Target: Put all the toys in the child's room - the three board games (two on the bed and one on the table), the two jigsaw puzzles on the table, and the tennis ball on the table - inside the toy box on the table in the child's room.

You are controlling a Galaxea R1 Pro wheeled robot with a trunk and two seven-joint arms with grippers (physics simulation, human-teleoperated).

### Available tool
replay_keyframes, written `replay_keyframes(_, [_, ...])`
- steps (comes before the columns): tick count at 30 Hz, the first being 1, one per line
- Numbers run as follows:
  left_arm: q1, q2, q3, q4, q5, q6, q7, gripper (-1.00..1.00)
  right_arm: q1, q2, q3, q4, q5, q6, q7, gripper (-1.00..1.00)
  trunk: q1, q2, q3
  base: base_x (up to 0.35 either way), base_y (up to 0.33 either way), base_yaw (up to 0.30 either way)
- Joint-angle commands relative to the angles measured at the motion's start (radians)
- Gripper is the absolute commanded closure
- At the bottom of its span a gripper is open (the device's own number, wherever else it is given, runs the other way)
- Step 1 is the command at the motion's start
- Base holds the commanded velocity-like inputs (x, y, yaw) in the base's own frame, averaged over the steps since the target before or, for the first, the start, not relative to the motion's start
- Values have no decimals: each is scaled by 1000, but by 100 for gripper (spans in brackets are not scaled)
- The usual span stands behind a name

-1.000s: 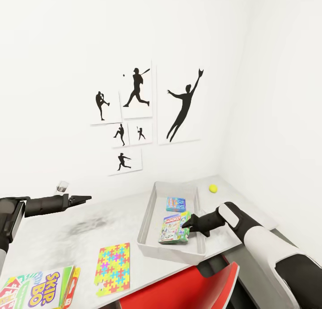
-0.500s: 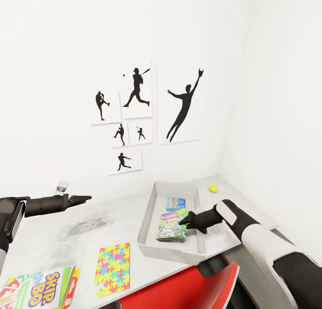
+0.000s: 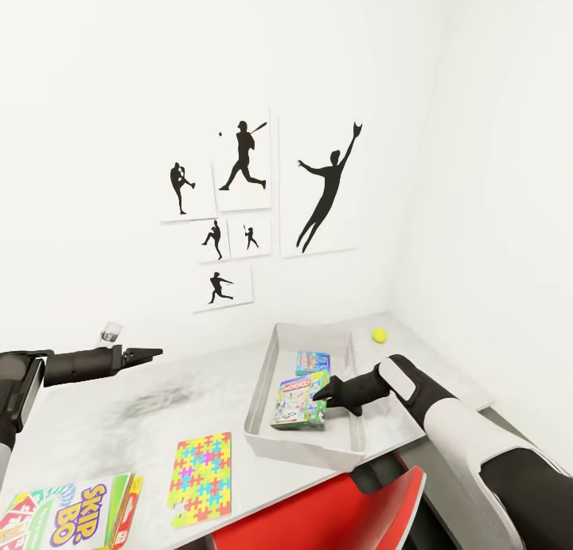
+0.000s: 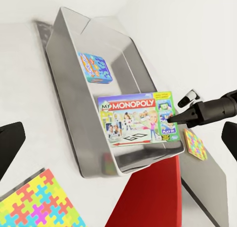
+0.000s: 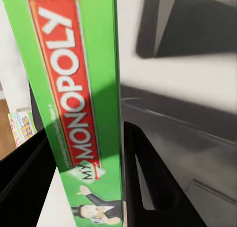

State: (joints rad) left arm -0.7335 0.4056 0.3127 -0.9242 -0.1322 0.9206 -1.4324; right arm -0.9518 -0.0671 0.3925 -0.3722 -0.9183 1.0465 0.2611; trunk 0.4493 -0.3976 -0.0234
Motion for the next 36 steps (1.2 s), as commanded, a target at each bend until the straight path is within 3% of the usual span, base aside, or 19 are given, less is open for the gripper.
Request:
replay_keyframes(1, [-1, -1, 3, -1, -10, 10, -9, -100, -1, -1, 5, -1, 7, 1, 10, 100, 1, -2, -2, 0, 0, 0])
replay_keyframes(6, [-1, -1, 2, -1, -10, 10, -9, -100, -1, 0, 5, 1, 7, 1, 10, 100, 1, -2, -2, 0, 0, 0])
replay_keyframes(7, [-1, -1, 2, -1, -10, 10, -9, -100, -1, 0, 5, 1, 7, 1, 10, -100, 1, -2, -2, 0, 0, 0])
replay_keyframes(20, [-1, -1, 3, -1, -10, 10, -9, -100, -1, -2, 6, 0, 8, 1, 10, -100, 1, -2, -2, 0, 0, 0])
replay_keyframes(26, [-1, -1, 3, -1, -11, 10, -8, -100, -1, -15, 5, -10, 10, 1, 10, -100, 1, -2, -2, 0, 0, 0])
replay_keyframes(28, [-1, 0, 3, -1, -11, 10, -9, -100, 5, -20, 4, -69, 9, 1, 11, -100, 1, -2, -2, 0, 0, 0])
replay_keyframes(30, [-1, 1, 3, -1, -11, 10, -9, -100, 14, -26, 2, -191, 4, 1, 11, -100, 1, -2, -2, 0, 0, 0])
replay_keyframes(33, [-1, 1, 4, -1, -11, 10, -9, -100, 23, -71, -3, -387, -3, 1, 11, -100, 1, -2, -2, 0, 0, 0])
replay_keyframes(36, [-1, 2, 5, -1, -11, 10, -9, -100, 47, -103, -7, -500, -24, 1, 10, -100, 1, -2, -2, 0, 0, 0])
